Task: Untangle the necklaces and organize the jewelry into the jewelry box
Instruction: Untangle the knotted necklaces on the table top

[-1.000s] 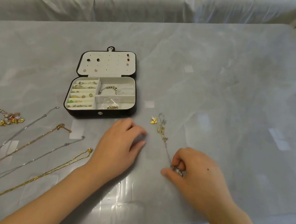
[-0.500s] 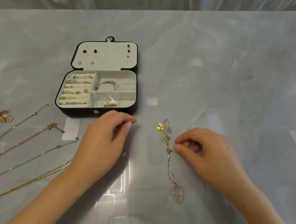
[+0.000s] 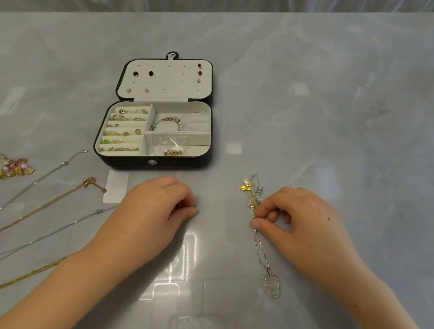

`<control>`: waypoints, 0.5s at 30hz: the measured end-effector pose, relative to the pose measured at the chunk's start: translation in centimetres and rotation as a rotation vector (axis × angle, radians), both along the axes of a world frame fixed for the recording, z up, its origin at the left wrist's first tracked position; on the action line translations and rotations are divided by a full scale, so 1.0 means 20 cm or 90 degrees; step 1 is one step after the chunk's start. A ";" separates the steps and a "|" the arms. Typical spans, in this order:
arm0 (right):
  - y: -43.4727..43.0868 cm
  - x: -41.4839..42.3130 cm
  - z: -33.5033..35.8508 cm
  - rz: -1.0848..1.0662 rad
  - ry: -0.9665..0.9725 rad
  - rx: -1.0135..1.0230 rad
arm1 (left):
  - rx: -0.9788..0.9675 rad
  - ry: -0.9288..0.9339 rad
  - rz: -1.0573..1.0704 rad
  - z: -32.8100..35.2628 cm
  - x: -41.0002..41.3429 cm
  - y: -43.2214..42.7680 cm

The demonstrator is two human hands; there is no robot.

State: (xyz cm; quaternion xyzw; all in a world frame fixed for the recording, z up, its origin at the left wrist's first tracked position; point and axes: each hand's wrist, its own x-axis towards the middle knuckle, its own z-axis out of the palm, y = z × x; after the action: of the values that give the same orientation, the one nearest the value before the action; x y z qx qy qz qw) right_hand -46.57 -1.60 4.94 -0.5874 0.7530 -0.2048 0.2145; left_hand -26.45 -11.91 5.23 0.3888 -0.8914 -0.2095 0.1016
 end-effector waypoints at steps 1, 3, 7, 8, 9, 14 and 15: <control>-0.01 0.01 0.00 -0.001 0.000 0.001 | -0.027 0.000 0.003 -0.01 0.01 -0.01; -0.02 0.02 0.01 -0.001 -0.001 0.002 | -0.079 -0.001 0.028 -0.02 0.03 -0.05; -0.03 0.03 0.01 0.015 -0.003 0.012 | -0.159 -0.003 0.063 -0.02 0.06 -0.08; -0.02 0.02 0.02 0.018 -0.006 0.012 | -0.173 -0.005 0.063 -0.01 0.05 -0.08; -0.02 0.01 0.02 0.020 -0.009 0.009 | -0.186 -0.004 0.063 0.00 0.04 -0.07; -0.03 -0.06 -0.01 -0.008 0.011 -0.043 | -0.184 0.115 -0.049 -0.02 -0.11 0.03; -0.04 -0.07 -0.02 -0.008 0.019 -0.060 | -0.178 0.131 -0.107 -0.03 -0.15 0.05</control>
State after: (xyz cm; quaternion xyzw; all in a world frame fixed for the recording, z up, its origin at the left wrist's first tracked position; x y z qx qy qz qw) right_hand -47.96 -2.43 4.58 -0.5953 0.7493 -0.2325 0.1738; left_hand -29.41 -10.84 4.59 0.2715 -0.9262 -0.1298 0.2272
